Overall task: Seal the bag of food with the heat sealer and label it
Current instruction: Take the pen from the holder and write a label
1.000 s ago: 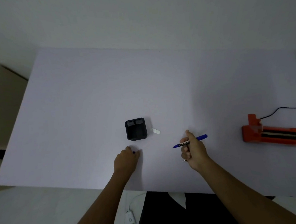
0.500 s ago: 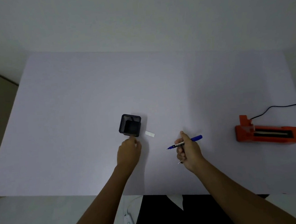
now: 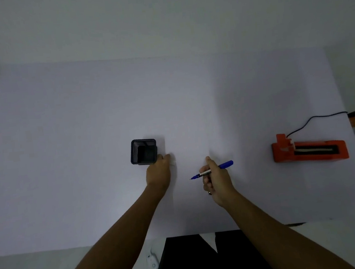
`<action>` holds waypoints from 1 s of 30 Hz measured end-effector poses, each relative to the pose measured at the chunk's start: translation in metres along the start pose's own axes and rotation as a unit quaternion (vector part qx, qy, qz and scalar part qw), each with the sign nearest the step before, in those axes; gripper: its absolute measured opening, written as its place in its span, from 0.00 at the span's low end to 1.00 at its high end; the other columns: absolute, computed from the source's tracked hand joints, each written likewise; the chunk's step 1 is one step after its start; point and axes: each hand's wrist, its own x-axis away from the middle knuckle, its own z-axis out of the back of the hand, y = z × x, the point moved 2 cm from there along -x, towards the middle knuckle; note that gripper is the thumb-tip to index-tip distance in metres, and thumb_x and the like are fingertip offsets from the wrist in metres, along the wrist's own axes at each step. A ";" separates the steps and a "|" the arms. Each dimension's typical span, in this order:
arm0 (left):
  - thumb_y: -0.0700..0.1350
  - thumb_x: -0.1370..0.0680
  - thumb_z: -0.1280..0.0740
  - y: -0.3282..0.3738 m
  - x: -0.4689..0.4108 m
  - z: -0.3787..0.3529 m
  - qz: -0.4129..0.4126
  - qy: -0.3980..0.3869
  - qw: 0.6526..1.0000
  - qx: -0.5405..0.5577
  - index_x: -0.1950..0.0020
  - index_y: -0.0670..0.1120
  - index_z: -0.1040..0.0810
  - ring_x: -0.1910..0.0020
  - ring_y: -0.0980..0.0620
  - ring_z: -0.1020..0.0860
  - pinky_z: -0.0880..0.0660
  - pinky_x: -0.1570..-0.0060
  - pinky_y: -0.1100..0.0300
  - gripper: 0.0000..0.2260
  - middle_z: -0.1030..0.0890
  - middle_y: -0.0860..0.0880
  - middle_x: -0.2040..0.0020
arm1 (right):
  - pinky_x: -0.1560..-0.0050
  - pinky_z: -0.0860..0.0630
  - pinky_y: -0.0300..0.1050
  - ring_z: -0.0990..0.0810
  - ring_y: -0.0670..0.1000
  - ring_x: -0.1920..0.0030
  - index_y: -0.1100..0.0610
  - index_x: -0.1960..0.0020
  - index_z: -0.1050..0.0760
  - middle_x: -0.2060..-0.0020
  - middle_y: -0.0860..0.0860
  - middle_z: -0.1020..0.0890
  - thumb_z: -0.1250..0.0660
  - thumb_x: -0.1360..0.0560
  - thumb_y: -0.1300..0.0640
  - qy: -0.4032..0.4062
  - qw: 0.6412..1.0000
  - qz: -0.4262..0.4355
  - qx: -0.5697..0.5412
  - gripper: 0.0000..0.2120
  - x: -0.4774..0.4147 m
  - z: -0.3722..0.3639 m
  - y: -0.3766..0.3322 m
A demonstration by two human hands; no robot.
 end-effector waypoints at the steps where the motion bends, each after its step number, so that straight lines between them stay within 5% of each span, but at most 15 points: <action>1: 0.33 0.22 0.39 0.000 -0.001 0.000 0.001 -0.002 1.000 -0.004 0.33 0.43 0.29 0.57 0.41 0.20 0.27 0.63 0.55 0.18 0.23 0.41 0.49 | 0.80 0.38 0.37 0.36 0.46 0.82 0.60 0.65 0.21 0.77 0.53 0.28 0.36 0.20 0.45 0.002 1.000 0.001 -0.001 0.22 -0.001 -0.001 0.000; 9: 0.35 0.23 0.35 -0.003 -0.005 0.007 -0.009 -0.013 1.000 -0.010 0.44 0.40 0.24 0.64 0.41 0.20 0.23 0.67 0.54 0.09 0.22 0.41 0.53 | 0.76 0.32 0.38 0.24 0.48 0.72 0.58 0.46 0.19 0.61 0.52 0.15 0.42 0.18 0.43 -0.033 0.993 0.102 0.056 0.21 -0.017 -0.040 0.003; 13: 0.37 0.24 0.32 -0.012 -0.005 0.005 -0.021 -0.001 1.000 0.016 0.46 0.41 0.22 0.69 0.44 0.21 0.23 0.71 0.56 0.08 0.22 0.43 0.58 | 0.66 0.28 0.30 0.24 0.39 0.69 0.57 0.58 0.17 0.68 0.48 0.22 0.39 0.18 0.48 -0.012 0.967 0.223 0.123 0.19 -0.024 -0.073 0.002; 17: 0.40 0.23 0.32 -0.023 -0.006 0.001 -0.058 0.010 0.998 0.038 0.44 0.43 0.21 0.68 0.47 0.21 0.21 0.69 0.57 0.08 0.23 0.45 0.60 | 0.57 0.28 0.23 0.21 0.35 0.59 0.57 0.52 0.17 0.59 0.45 0.17 0.43 0.17 0.48 -0.019 0.954 0.253 0.158 0.19 -0.036 -0.097 -0.005; 19: 0.41 0.23 0.32 -0.025 -0.007 0.001 -0.058 0.013 0.997 0.049 0.45 0.44 0.21 0.67 0.49 0.21 0.21 0.67 0.58 0.07 0.22 0.45 0.59 | 0.57 0.27 0.26 0.21 0.40 0.59 0.60 0.47 0.18 0.56 0.51 0.17 0.42 0.17 0.49 -0.024 0.953 0.258 0.156 0.19 -0.044 -0.103 -0.006; 22: 0.41 0.23 0.31 -0.027 -0.008 -0.002 -0.059 0.015 0.997 0.054 0.48 0.43 0.21 0.68 0.50 0.22 0.20 0.69 0.57 0.05 0.22 0.46 0.60 | 0.60 0.24 0.39 0.21 0.53 0.65 0.68 0.55 0.22 0.62 0.63 0.19 0.39 0.19 0.48 -0.027 0.940 0.286 0.185 0.22 -0.051 -0.107 -0.003; 25: 0.42 0.23 0.32 -0.029 -0.010 -0.005 -0.047 0.018 0.997 0.064 0.51 0.44 0.22 0.69 0.51 0.23 0.21 0.69 0.57 0.03 0.22 0.47 0.60 | 0.66 0.27 0.39 0.24 0.48 0.70 0.60 0.66 0.25 0.72 0.52 0.23 0.36 0.20 0.50 -0.023 0.909 0.325 0.260 0.20 -0.058 -0.110 0.001; 30: 0.38 0.31 0.25 -0.025 -0.003 0.003 -0.066 0.039 0.995 0.062 0.62 0.44 0.21 0.76 0.53 0.25 0.31 0.75 0.66 0.06 0.21 0.48 0.67 | 0.62 0.22 0.53 0.20 0.54 0.67 0.62 0.65 0.24 0.70 0.57 0.20 0.41 0.21 0.44 -0.019 0.883 0.347 0.316 0.24 -0.069 -0.115 0.016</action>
